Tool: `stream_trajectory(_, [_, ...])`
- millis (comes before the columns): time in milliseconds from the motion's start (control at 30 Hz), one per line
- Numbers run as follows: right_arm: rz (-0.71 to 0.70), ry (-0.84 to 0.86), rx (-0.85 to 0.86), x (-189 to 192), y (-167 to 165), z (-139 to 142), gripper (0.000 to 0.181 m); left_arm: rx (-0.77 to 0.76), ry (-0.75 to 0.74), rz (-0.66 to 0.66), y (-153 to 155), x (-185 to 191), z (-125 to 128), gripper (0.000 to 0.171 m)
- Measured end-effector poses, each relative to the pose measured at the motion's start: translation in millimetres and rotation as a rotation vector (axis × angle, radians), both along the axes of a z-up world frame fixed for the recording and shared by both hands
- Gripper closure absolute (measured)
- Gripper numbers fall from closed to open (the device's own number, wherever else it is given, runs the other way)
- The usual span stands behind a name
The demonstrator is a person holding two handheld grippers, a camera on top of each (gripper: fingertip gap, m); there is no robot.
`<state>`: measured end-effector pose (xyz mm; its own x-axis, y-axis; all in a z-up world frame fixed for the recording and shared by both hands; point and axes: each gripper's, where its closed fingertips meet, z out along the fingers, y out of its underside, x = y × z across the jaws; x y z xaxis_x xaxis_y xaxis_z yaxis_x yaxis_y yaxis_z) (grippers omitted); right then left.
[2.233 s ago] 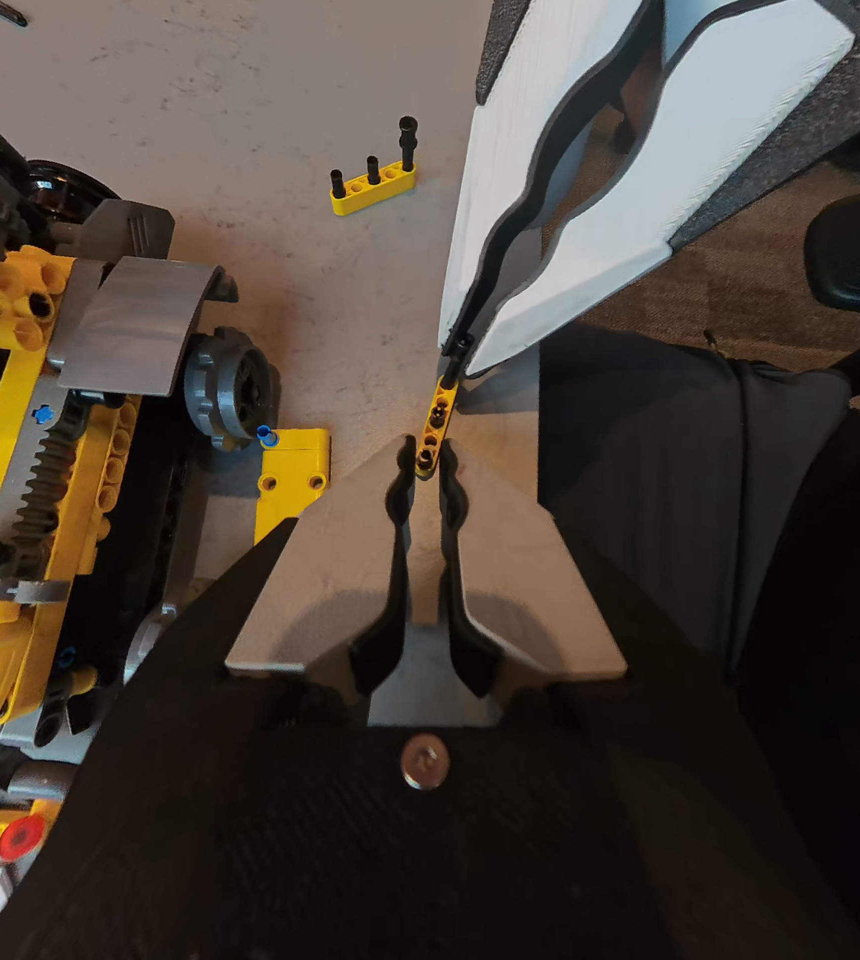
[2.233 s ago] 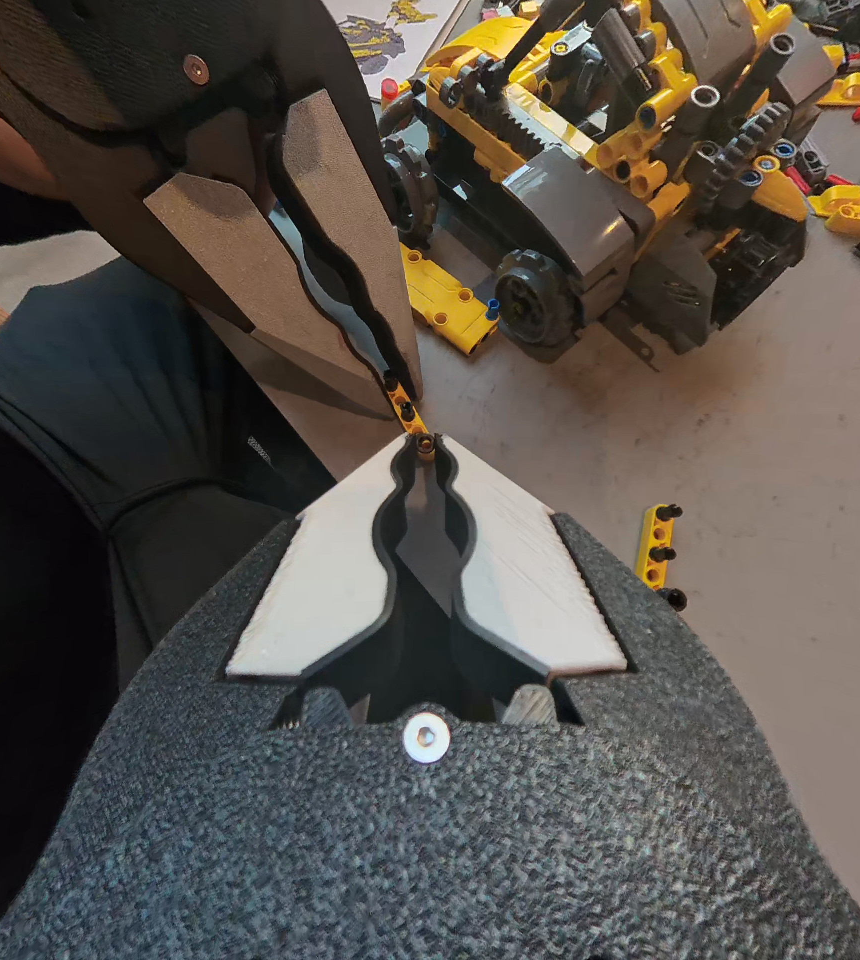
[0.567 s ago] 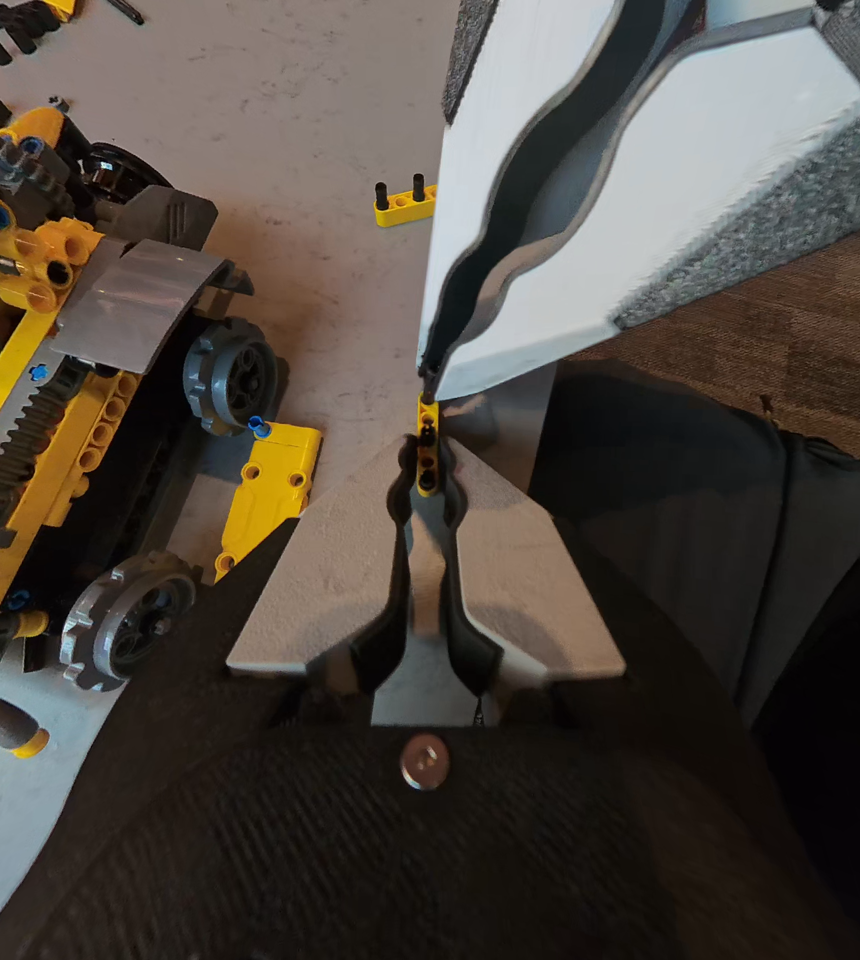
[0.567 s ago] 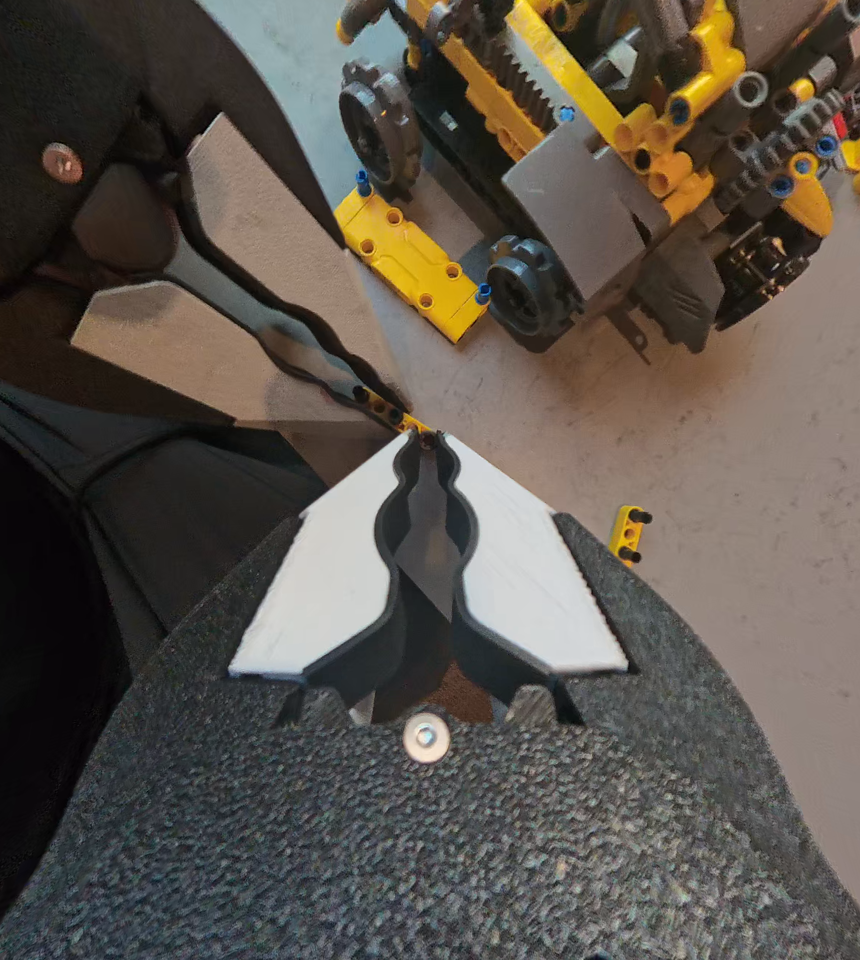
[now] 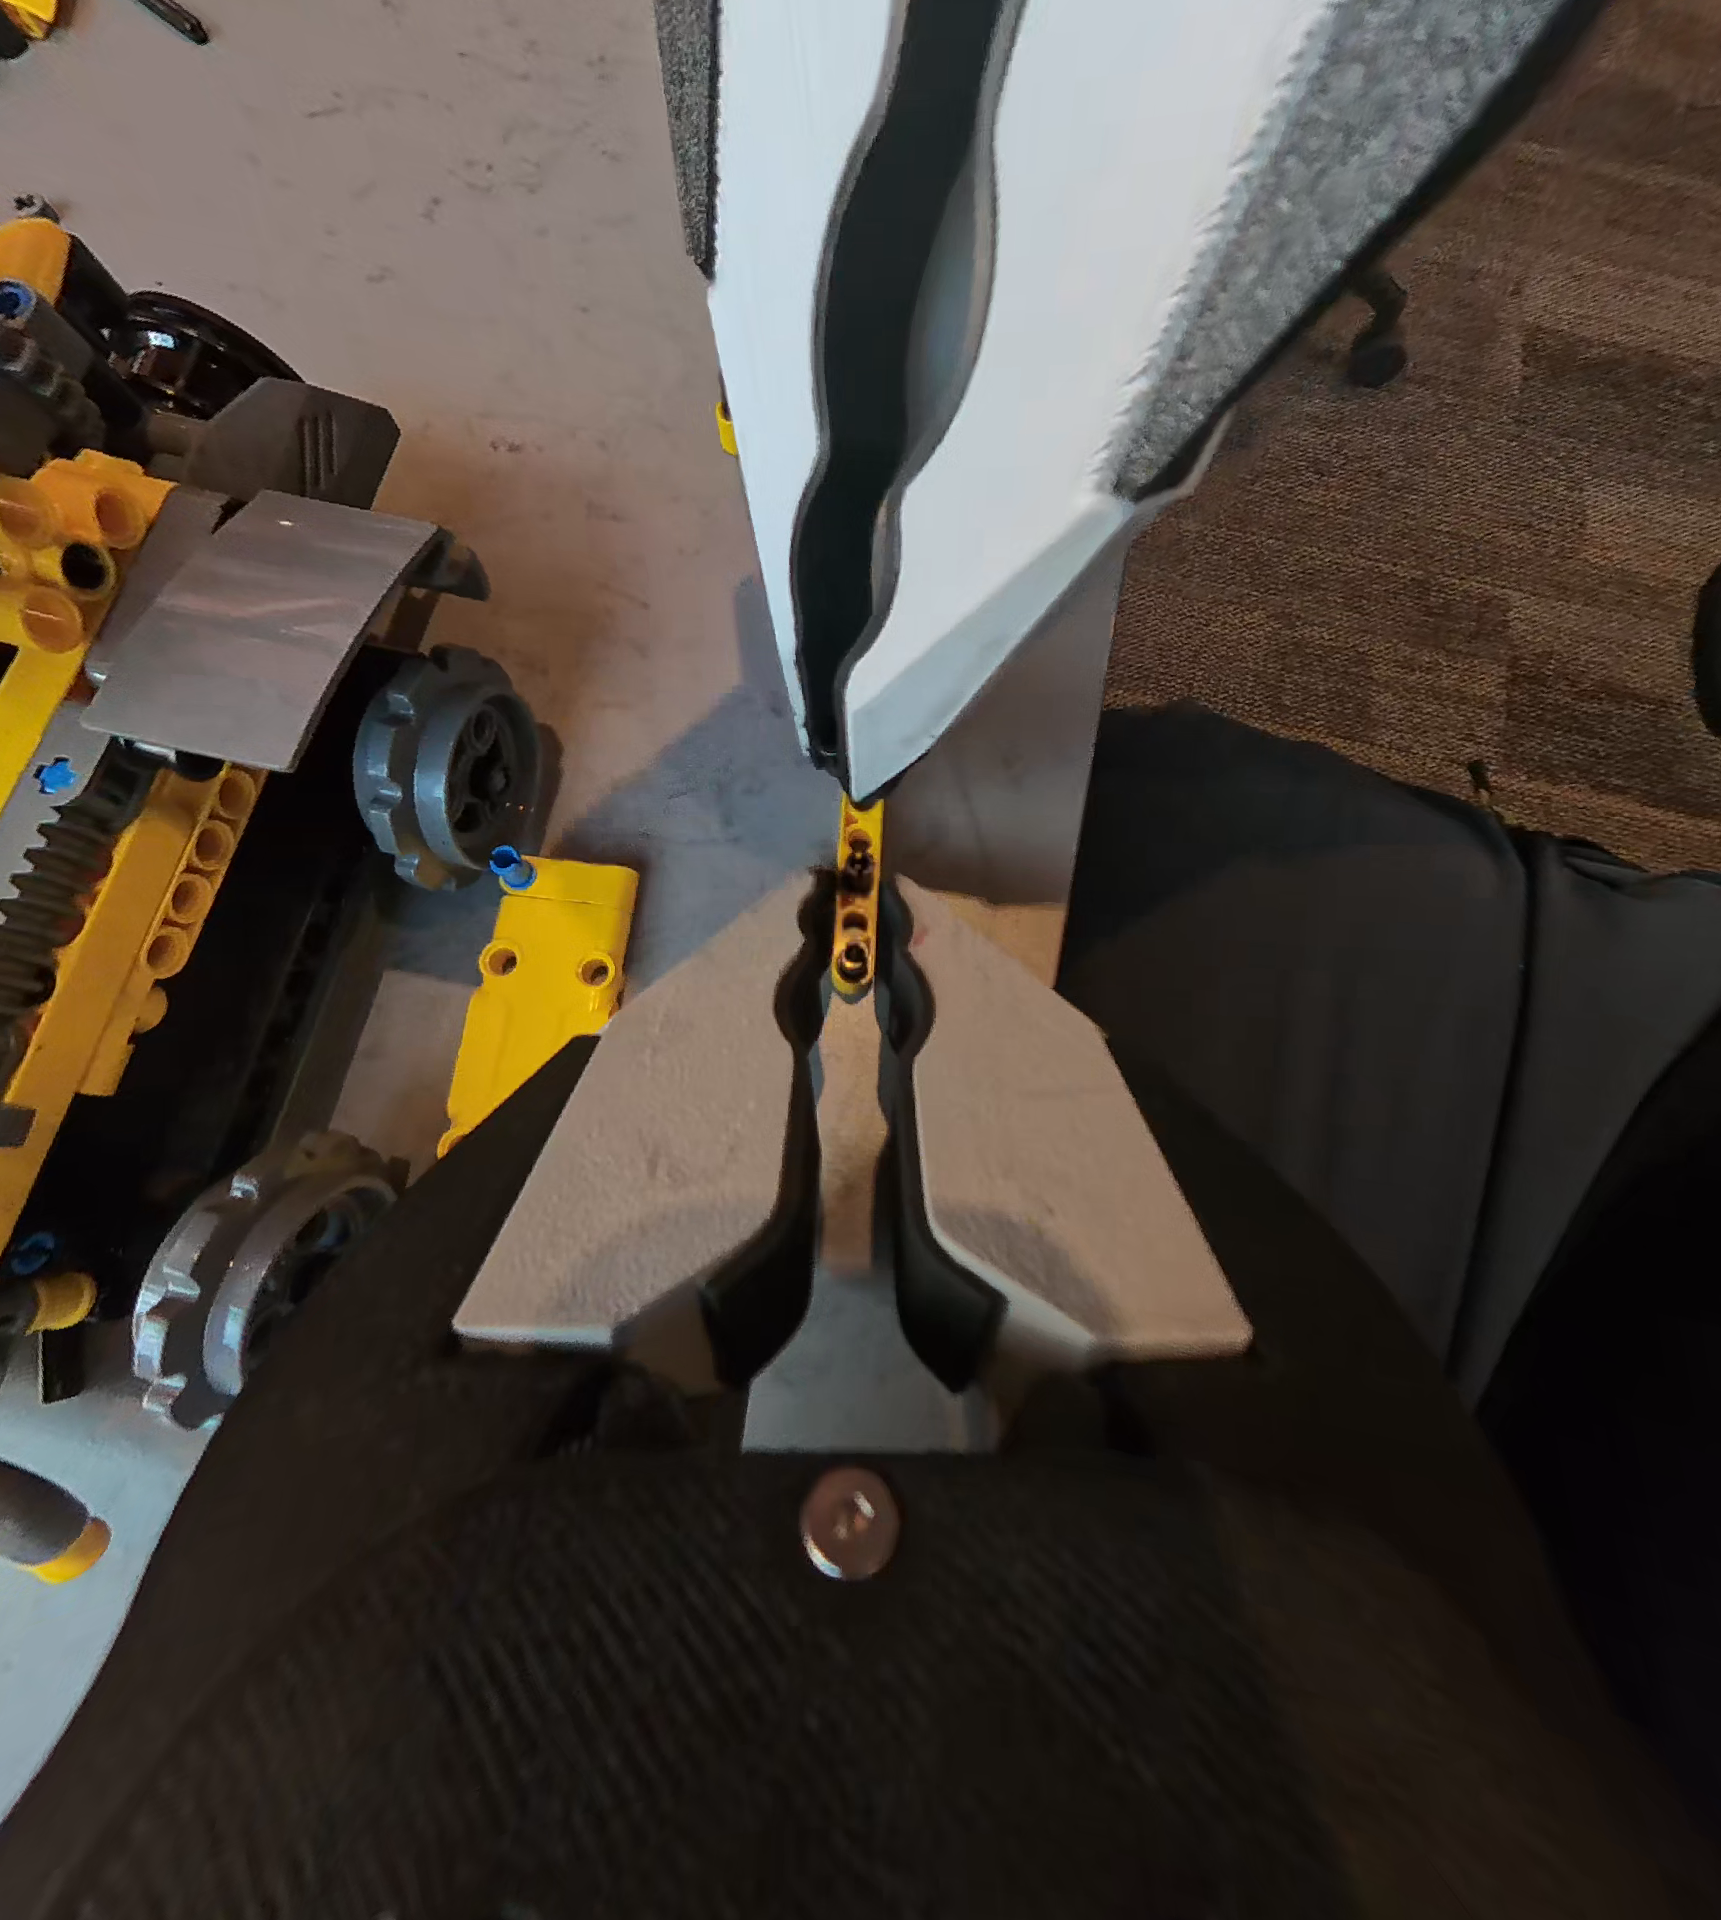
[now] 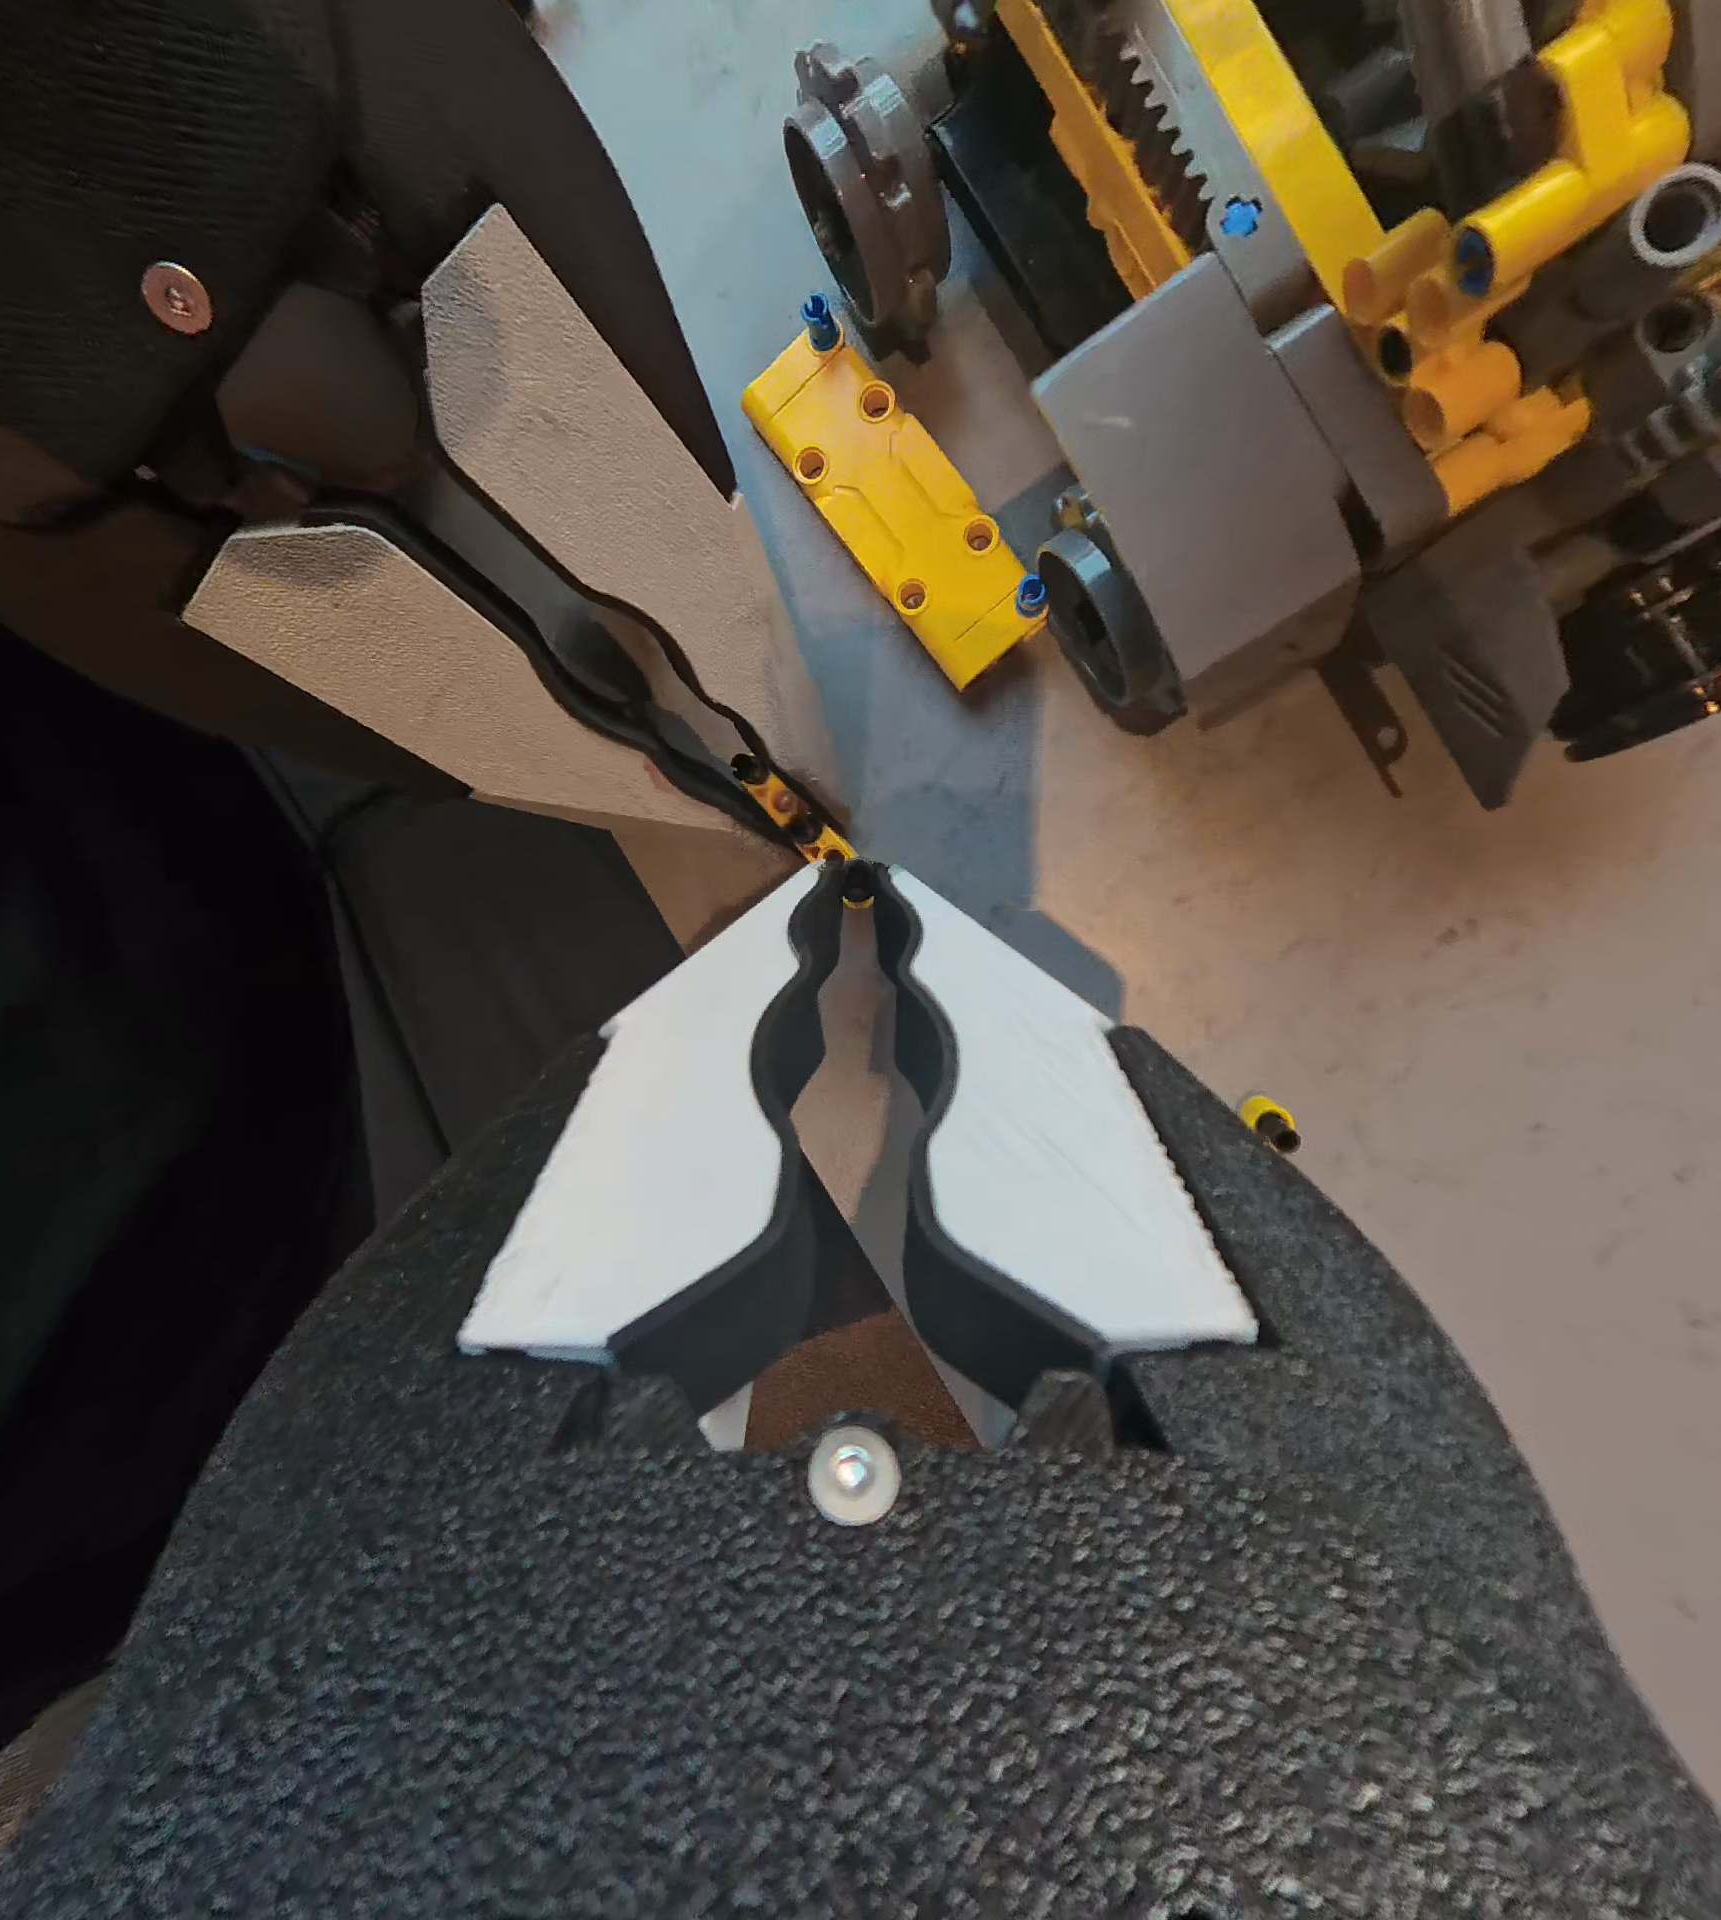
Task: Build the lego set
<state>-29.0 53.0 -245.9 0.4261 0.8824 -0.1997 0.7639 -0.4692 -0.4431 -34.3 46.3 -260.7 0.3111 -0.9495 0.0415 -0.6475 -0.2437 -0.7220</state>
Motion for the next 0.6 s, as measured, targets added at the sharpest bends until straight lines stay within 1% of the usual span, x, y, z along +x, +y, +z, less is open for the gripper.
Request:
stream_trajectory(33, [-0.003, 0.016, -0.025, -0.2, 0.5, -0.2, 0.175, -0.004, -0.001, -0.003, 0.0, 0.0, 0.0, 0.167])
stream_trajectory(100, [0.002, 0.034, -0.051, -0.7, 1.1, -0.5, 0.175, -0.007, -0.002, -0.004, 0.1, -0.1, 0.0, 0.167])
stream_trajectory(167, [0.026, 0.044, -0.028, -0.6, 1.1, -0.6, 0.175, -0.008, -0.003, -0.004, 0.1, -0.1, 0.0, 0.167])
stream_trajectory(333, [0.072, 0.076, 0.124, 0.0, 0.3, -0.1, 0.175, -0.044, -0.016, -0.019, 0.4, 0.2, 0.0, 0.167])
stream_trajectory(500, [0.078, 0.109, 0.238, -1.9, -0.7, 0.2, 0.175, -0.044, -0.016, -0.023, 0.4, 0.2, 0.0, 0.167])
stream_trajectory(600, [0.017, 0.19, 0.175, 0.6, -3.0, 1.0, 0.175, -0.062, -0.022, -0.032, -0.9, 0.7, 0.0, 0.167])
